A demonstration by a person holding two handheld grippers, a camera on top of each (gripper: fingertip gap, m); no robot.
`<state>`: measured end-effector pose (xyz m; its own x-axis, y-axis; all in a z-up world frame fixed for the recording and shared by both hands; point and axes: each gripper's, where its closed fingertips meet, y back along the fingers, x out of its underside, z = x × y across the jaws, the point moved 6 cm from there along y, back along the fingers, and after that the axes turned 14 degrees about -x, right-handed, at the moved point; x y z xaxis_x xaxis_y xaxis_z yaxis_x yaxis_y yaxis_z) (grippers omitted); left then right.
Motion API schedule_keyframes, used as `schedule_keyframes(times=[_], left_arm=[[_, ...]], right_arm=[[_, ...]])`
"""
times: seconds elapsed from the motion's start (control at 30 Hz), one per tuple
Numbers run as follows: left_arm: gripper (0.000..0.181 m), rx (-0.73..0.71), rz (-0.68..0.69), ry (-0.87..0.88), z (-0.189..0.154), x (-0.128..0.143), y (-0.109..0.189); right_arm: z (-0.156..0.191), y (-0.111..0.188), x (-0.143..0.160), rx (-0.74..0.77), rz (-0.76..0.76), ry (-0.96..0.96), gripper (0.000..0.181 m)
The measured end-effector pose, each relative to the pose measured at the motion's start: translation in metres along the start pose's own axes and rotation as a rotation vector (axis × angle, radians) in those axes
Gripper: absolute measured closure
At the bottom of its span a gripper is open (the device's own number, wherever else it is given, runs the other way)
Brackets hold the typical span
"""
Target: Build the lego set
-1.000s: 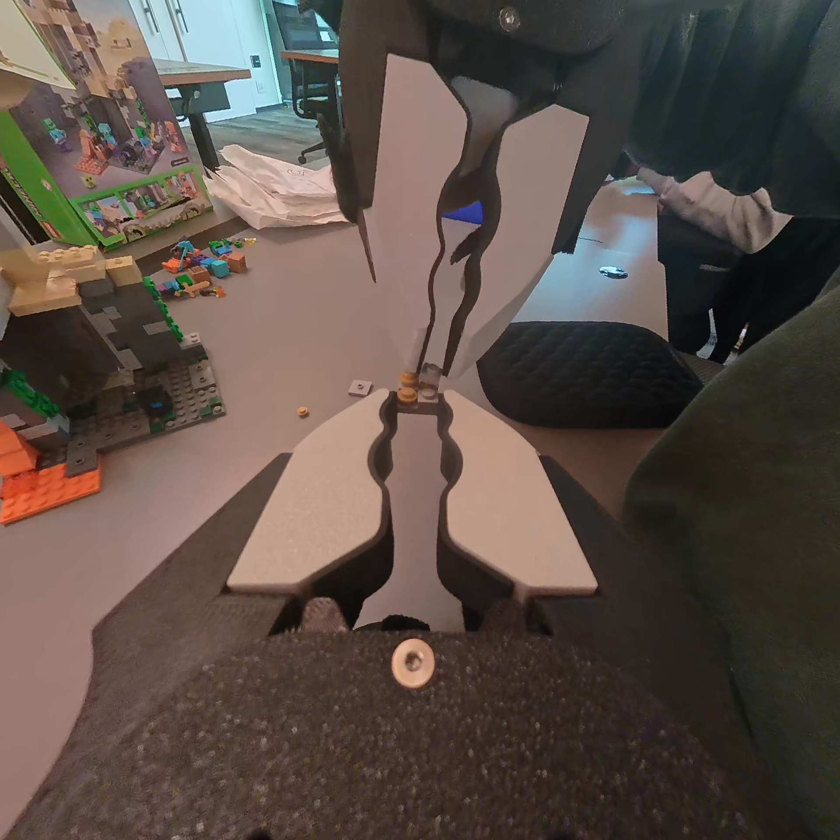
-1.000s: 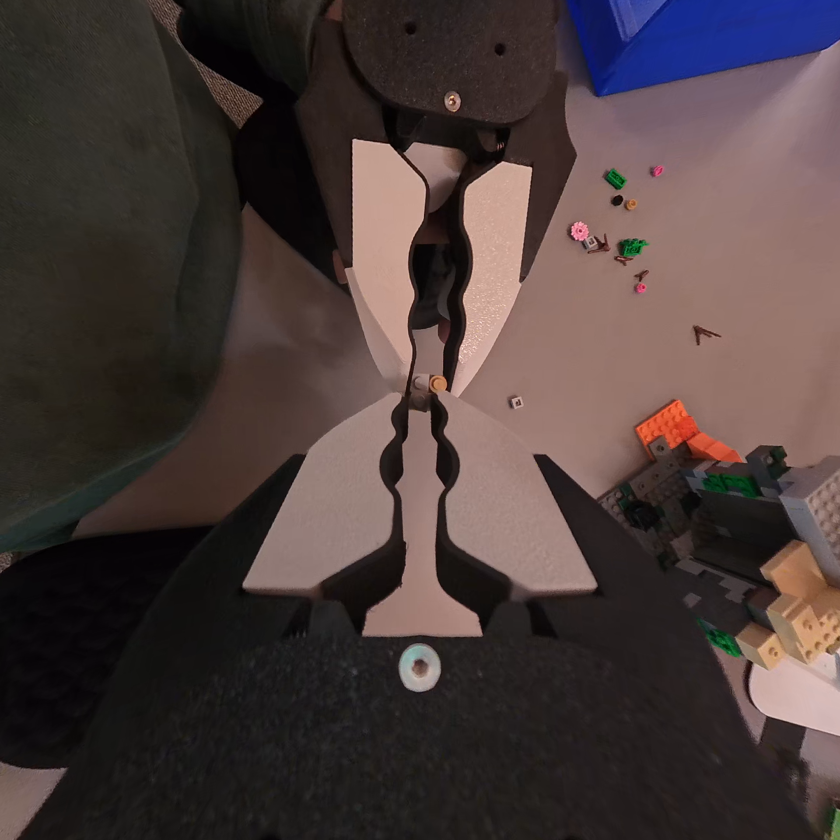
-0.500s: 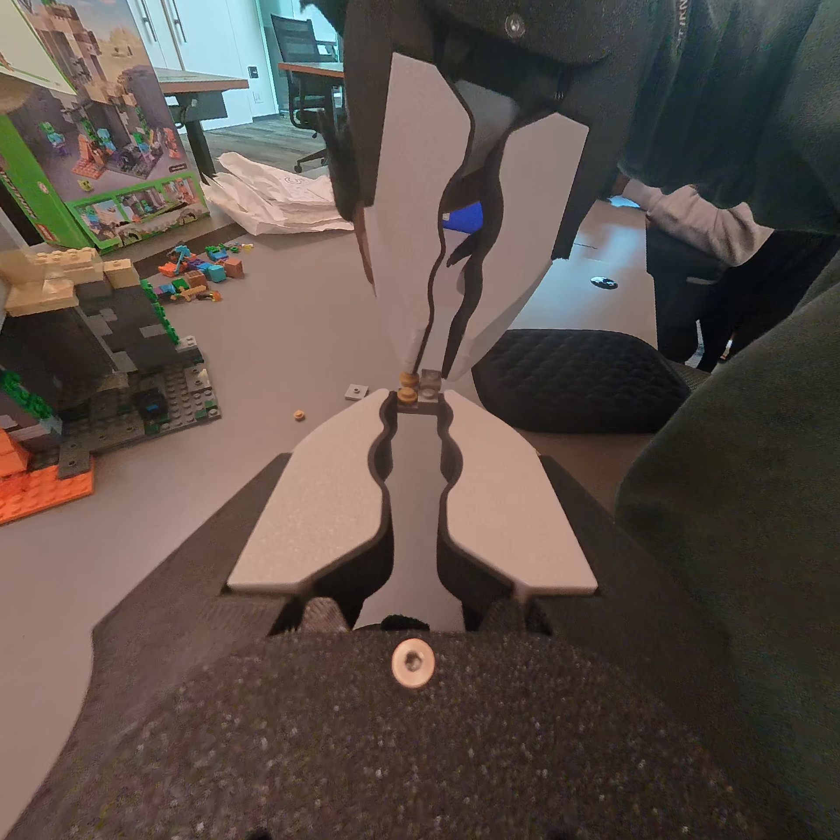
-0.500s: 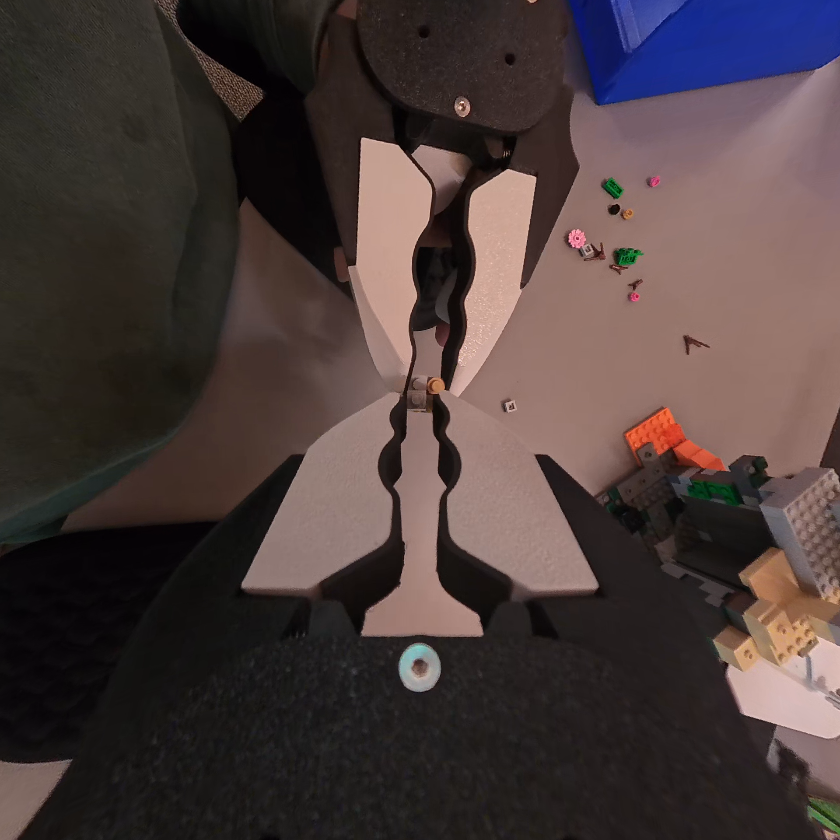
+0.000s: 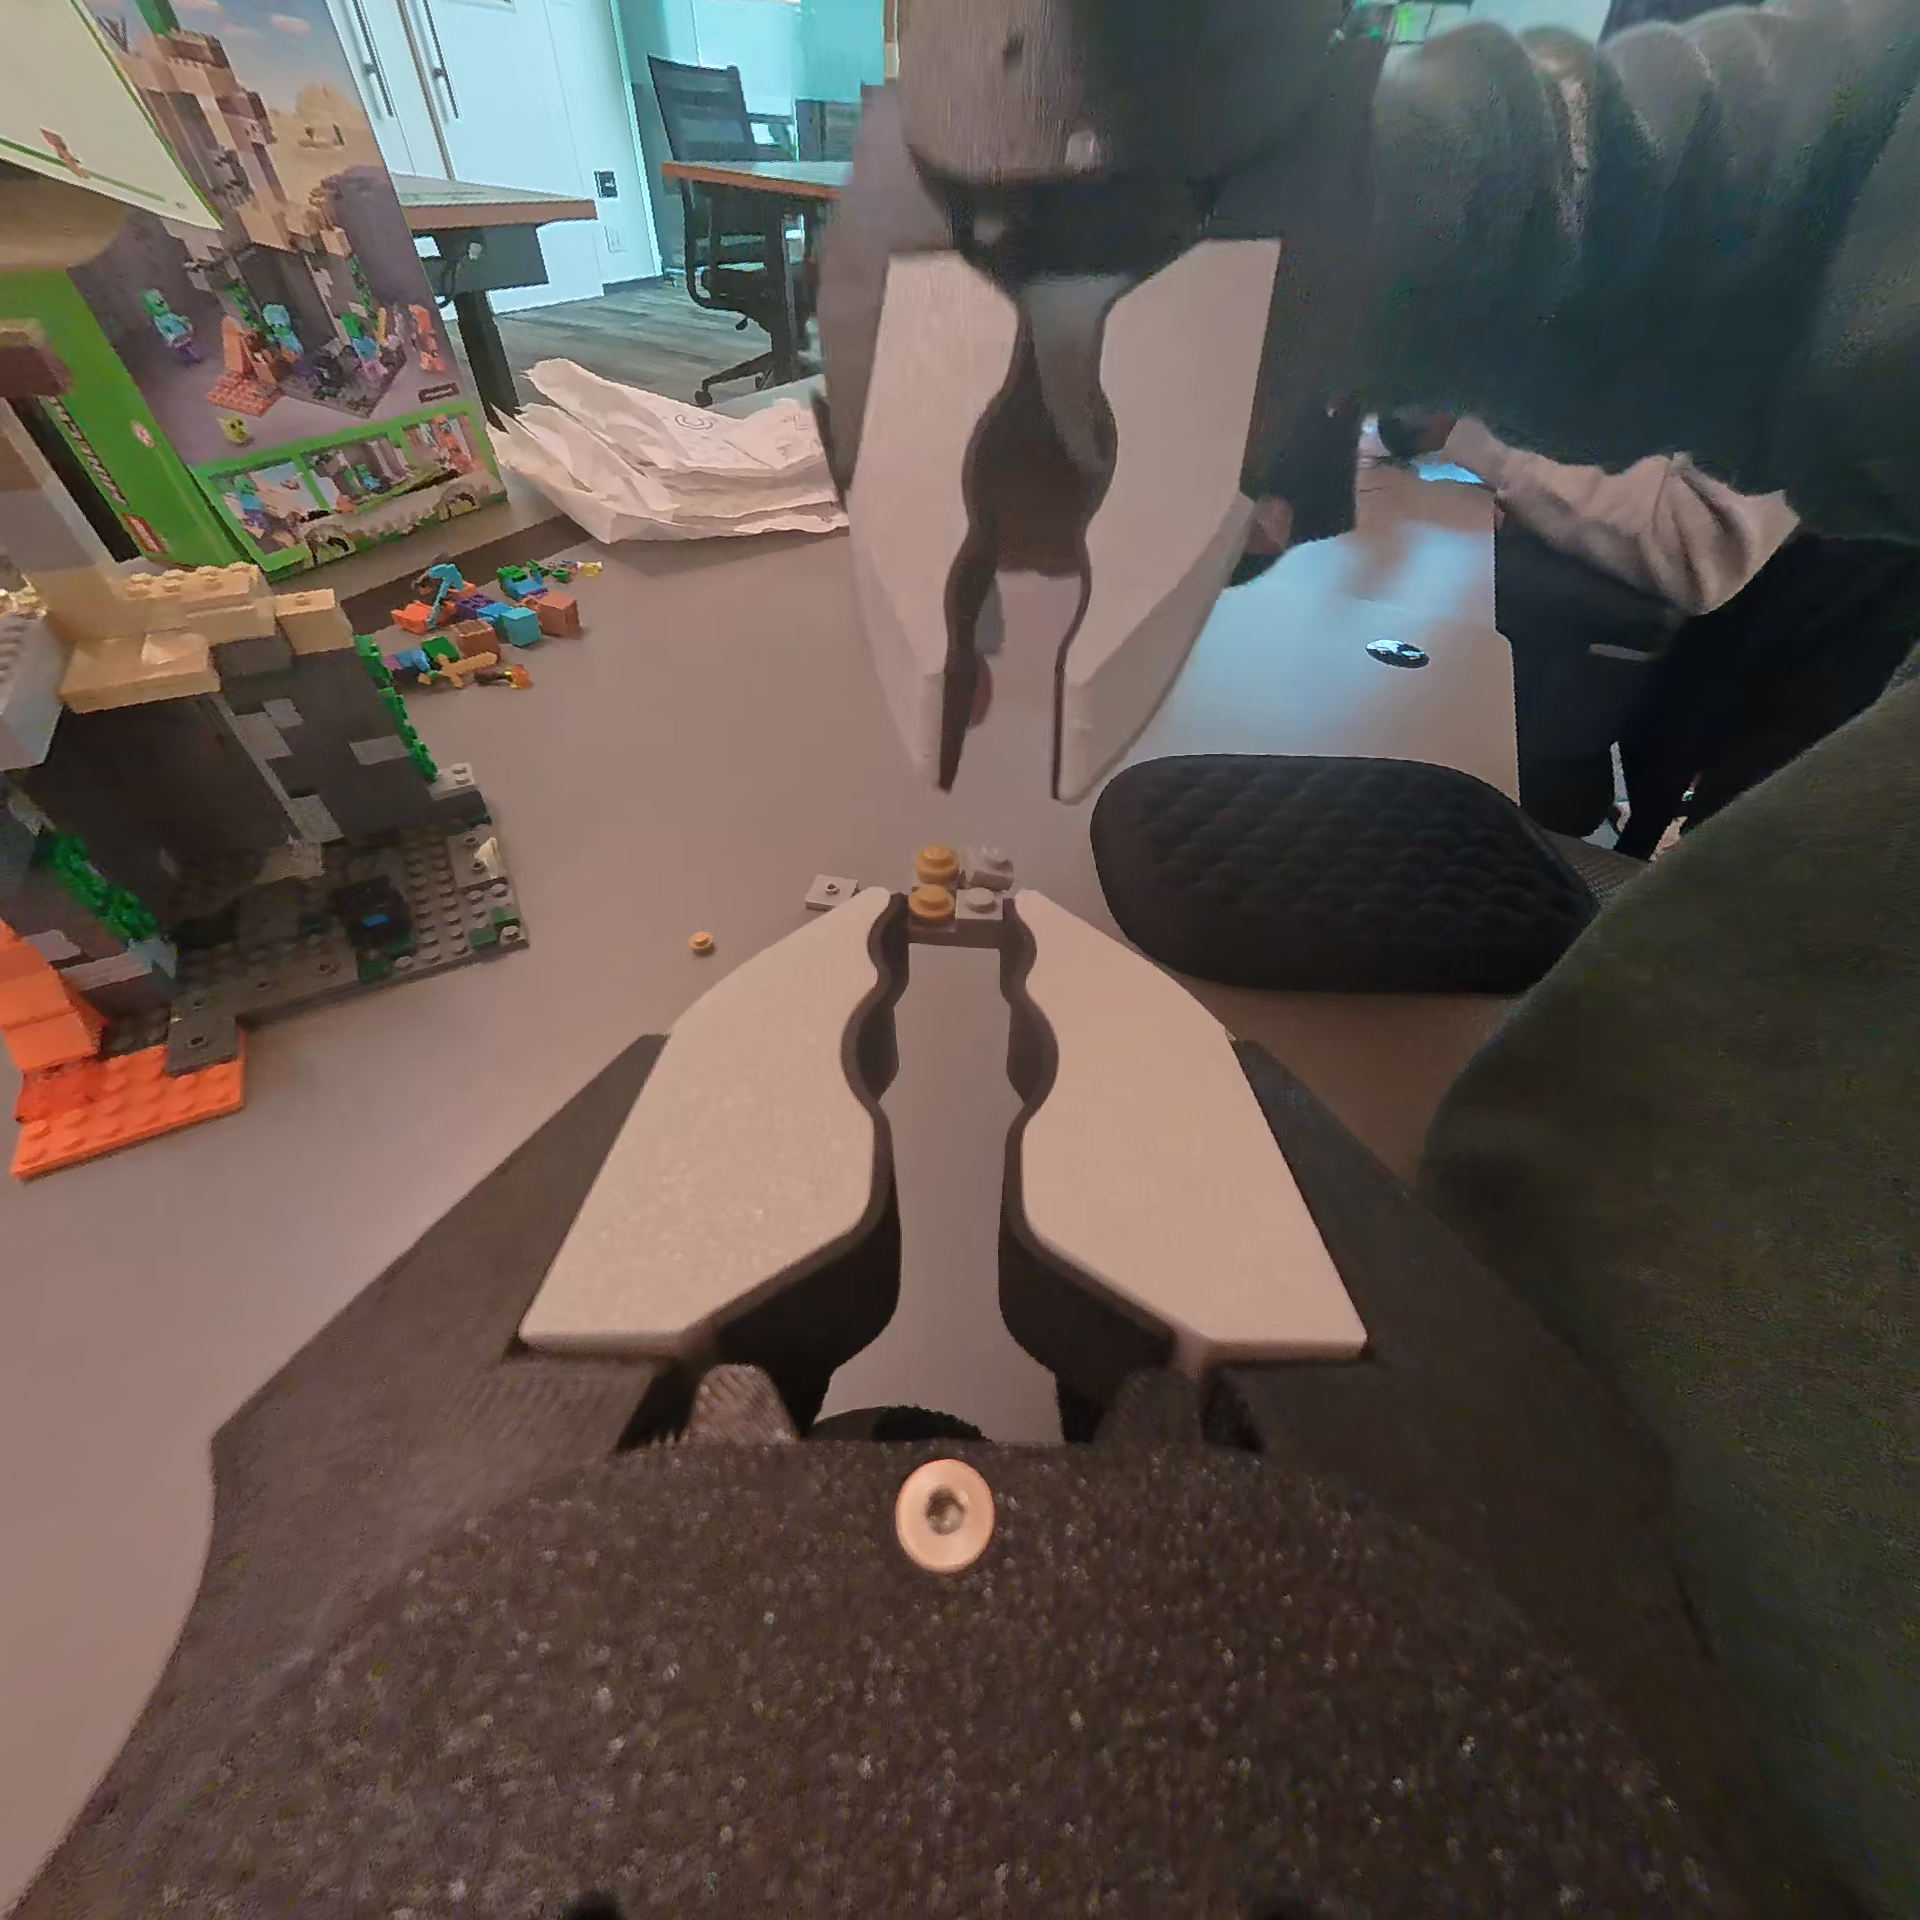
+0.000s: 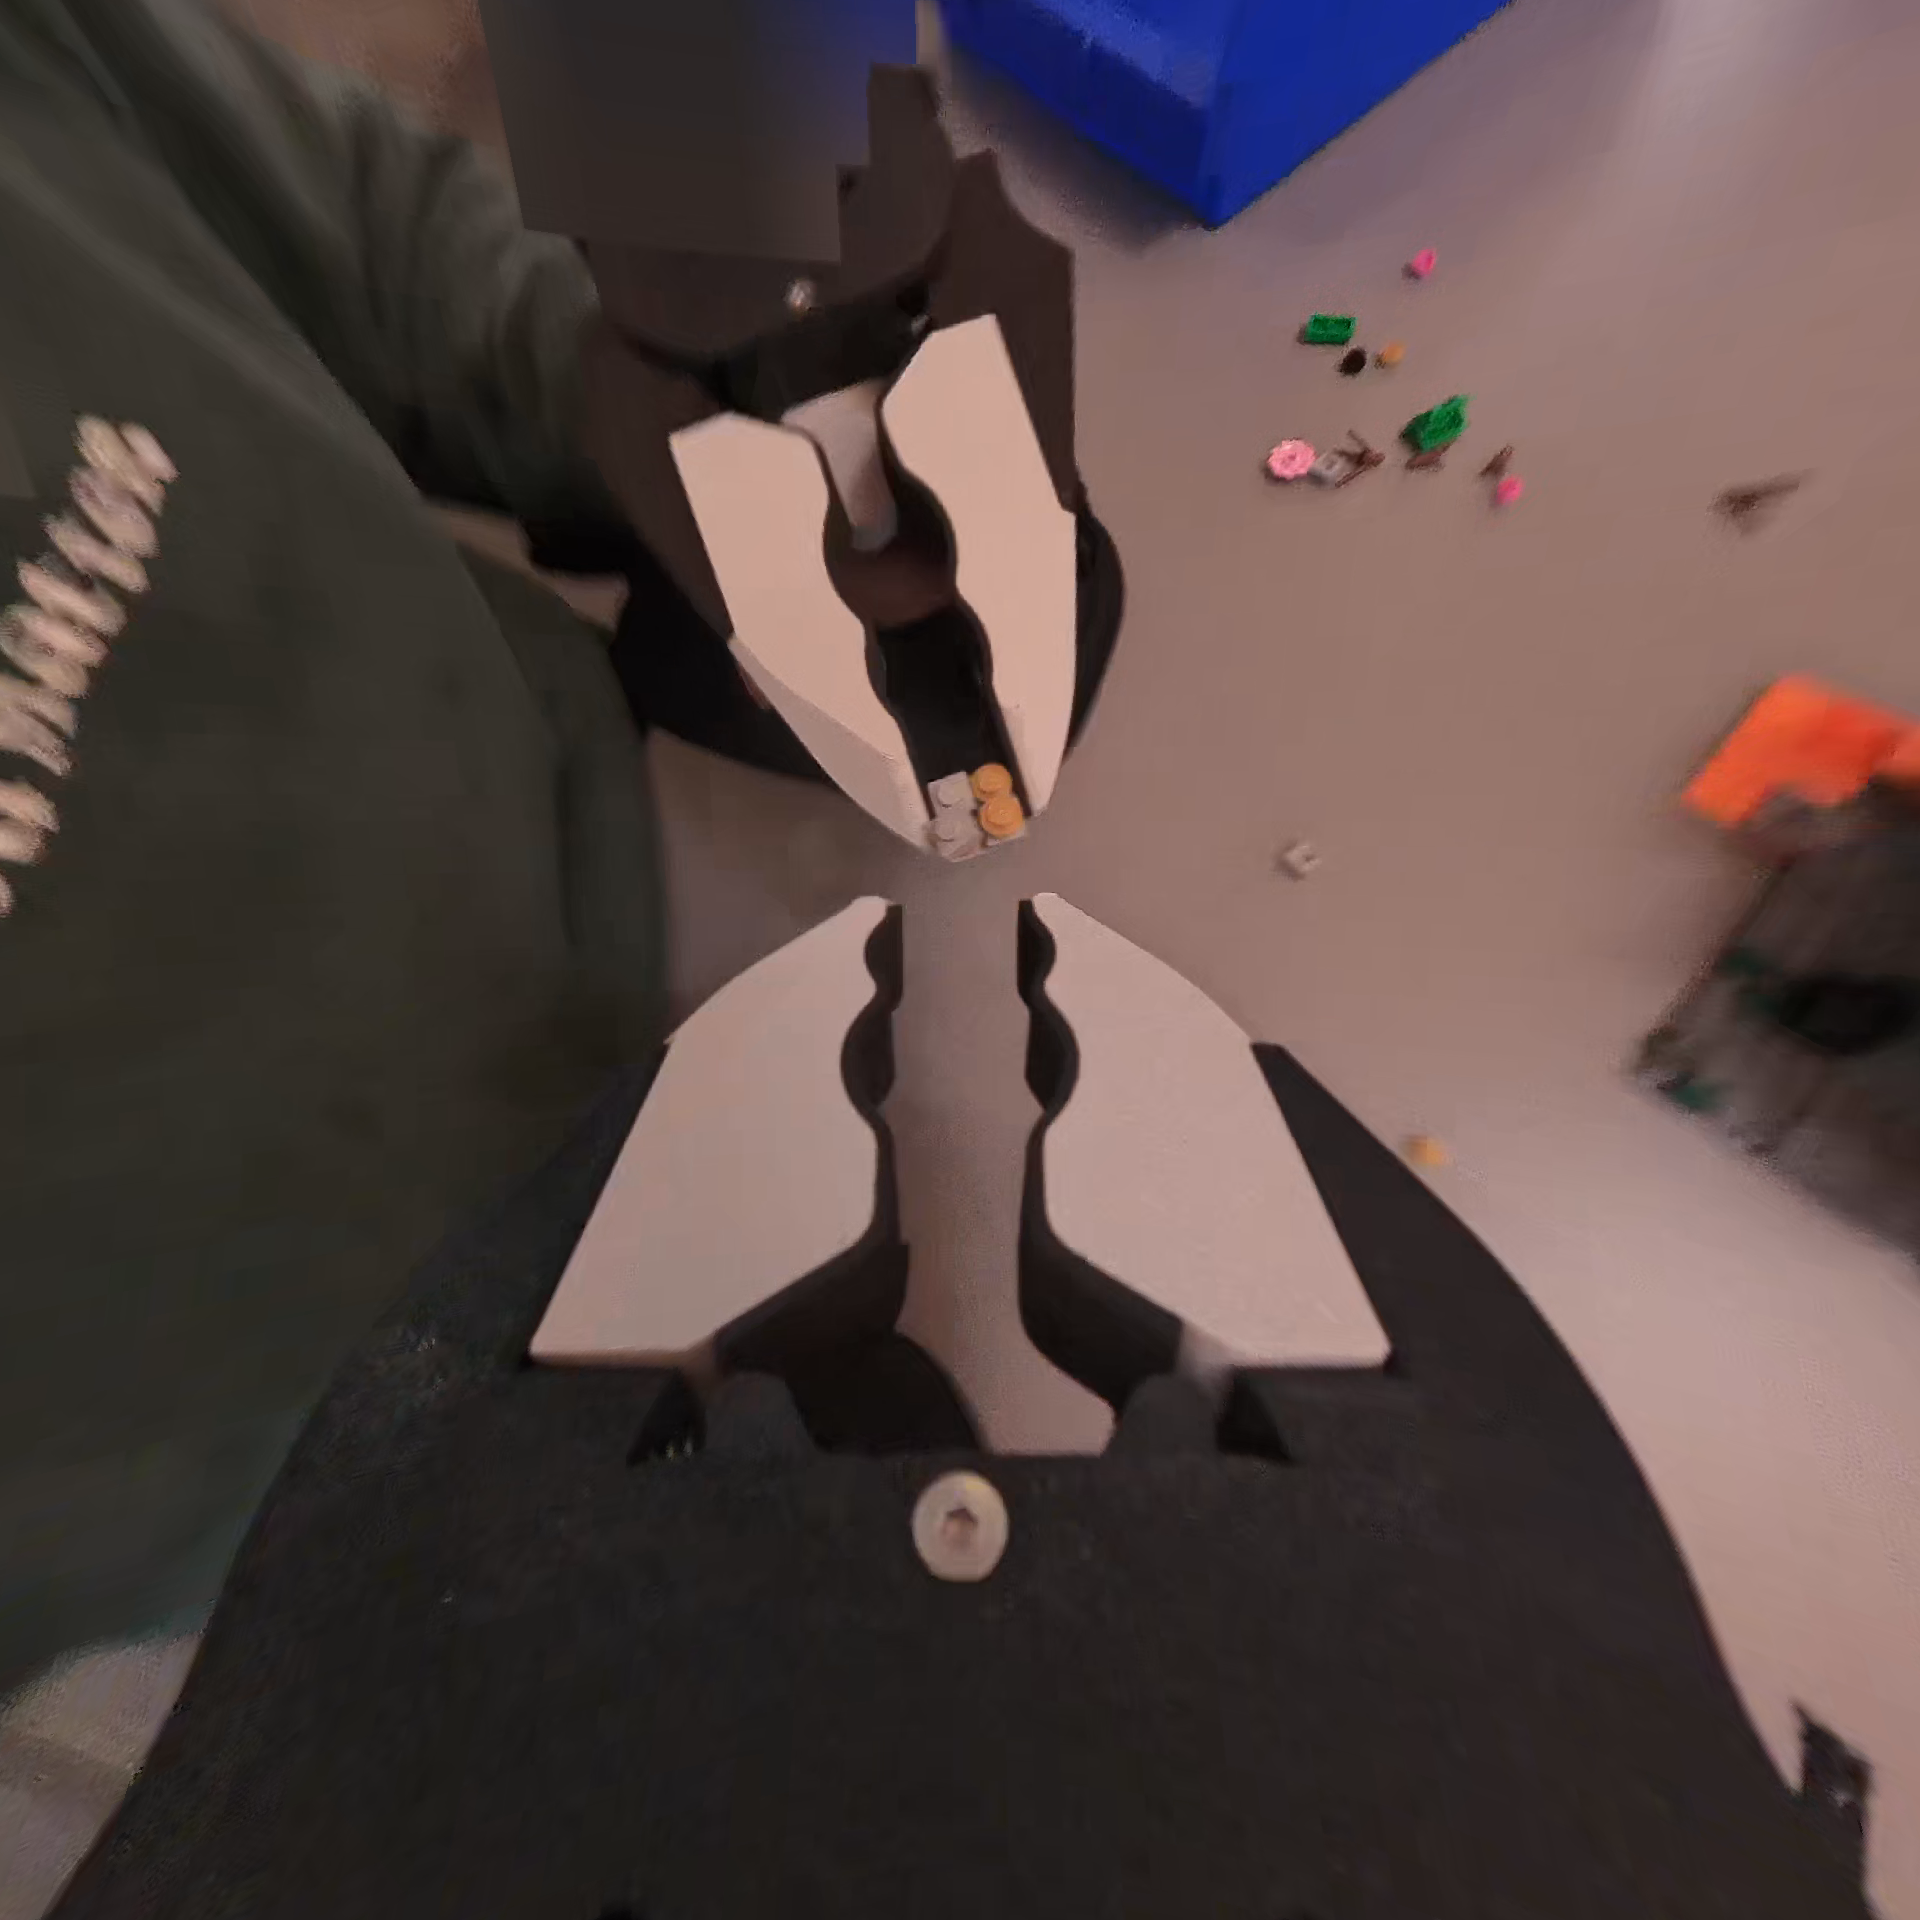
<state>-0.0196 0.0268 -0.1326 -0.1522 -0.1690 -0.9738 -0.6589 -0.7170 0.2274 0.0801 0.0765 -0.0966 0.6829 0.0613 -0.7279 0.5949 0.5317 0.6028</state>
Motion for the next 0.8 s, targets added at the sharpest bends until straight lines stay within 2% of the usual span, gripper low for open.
schedule_keyframes(times=[0.17,0.27,0.8], left_arm=[[0.165,0.006,-0.008,-0.011,-0.002,0.000,-0.001],[0.165,0.008,-0.017,-0.022,-0.005,0.000,0.000],[0.165,-0.005,-0.059,-0.081,-0.007,-0.001,0.000]], right_arm=[[0.001,-0.011,0.020,-0.231,-0.481,-0.464,0.152],[-0.003,-0.016,0.027,-0.296,-0.653,-0.615,0.153],[-0.003,-0.033,0.031,-0.452,-0.863,-0.741,0.167]])
